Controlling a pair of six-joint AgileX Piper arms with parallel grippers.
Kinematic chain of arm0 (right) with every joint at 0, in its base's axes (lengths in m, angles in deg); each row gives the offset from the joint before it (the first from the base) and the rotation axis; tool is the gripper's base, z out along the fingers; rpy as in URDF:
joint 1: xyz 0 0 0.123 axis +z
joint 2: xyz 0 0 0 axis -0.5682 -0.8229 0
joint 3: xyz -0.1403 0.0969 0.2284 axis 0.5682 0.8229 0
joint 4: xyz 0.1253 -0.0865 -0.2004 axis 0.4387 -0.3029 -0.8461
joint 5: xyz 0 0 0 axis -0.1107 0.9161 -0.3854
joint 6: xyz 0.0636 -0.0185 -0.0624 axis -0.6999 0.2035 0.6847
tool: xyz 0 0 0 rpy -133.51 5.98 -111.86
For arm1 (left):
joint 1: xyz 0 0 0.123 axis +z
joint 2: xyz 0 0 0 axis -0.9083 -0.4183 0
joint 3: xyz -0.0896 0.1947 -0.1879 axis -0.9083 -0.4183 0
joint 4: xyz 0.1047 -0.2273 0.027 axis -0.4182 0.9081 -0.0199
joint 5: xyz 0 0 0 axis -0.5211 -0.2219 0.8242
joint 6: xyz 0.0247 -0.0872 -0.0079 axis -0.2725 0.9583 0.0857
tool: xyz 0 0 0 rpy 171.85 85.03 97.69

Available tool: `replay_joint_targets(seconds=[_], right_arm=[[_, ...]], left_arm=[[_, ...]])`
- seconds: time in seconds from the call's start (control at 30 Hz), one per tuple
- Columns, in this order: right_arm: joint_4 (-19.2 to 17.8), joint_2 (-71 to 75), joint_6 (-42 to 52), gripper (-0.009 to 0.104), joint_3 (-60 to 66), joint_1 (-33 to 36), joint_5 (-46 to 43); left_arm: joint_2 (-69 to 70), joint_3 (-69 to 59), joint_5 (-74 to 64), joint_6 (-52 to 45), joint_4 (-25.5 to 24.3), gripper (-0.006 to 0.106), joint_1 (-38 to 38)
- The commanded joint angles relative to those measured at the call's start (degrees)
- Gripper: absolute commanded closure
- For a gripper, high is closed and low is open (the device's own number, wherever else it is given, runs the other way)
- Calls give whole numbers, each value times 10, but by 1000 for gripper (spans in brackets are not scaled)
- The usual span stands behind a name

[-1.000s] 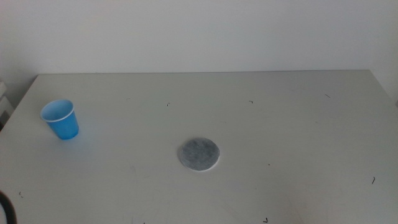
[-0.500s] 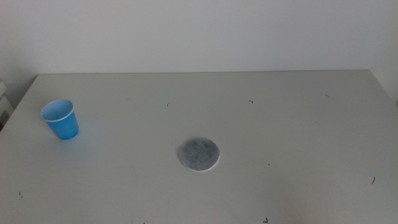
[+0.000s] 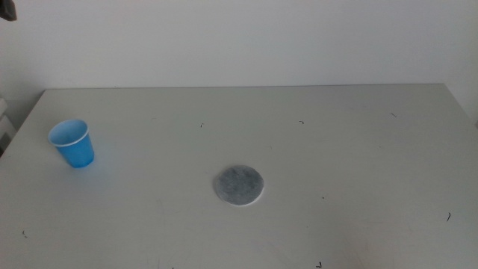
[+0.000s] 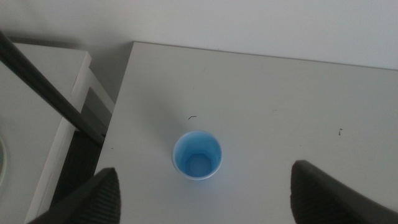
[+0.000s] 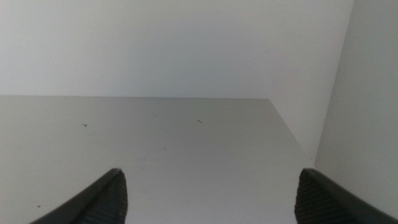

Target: Place an empty cup on a cup mat.

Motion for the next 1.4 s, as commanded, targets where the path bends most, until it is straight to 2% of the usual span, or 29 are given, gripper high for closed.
replay_joint_targets(seconds=[0.0,0.17,0.3,0.5,0.63,0.83,0.93,1.27,1.37], right_arm=[[-5,11,5,1,-7,1,-44],[-5,11,5,1,-7,1,-44],[-5,11,5,1,-7,1,-44],[-5,11,5,1,-7,1,-44],[-5,11,5,1,-7,1,-44],[-5,11,5,1,-7,1,-44],[-5,11,5,1,-7,1,-44],[-5,11,5,1,-7,1,-44],[-5,11,5,1,-7,1,-44]], left_arm=[[-20,45,17,7,-15,-5,-4],[-72,60,21,-4,-33,-5,-4],[-110,60,33,-26,-90,-5,-4],[-174,60,42,-38,-91,-5,0],[-213,60,44,-53,-63,-5,25],[-272,60,63,-132,68,-5,81],[-300,60,68,-167,106,-5,100],[-378,60,104,-176,110,-5,106],[-395,60,104,-180,110,-1,106]])
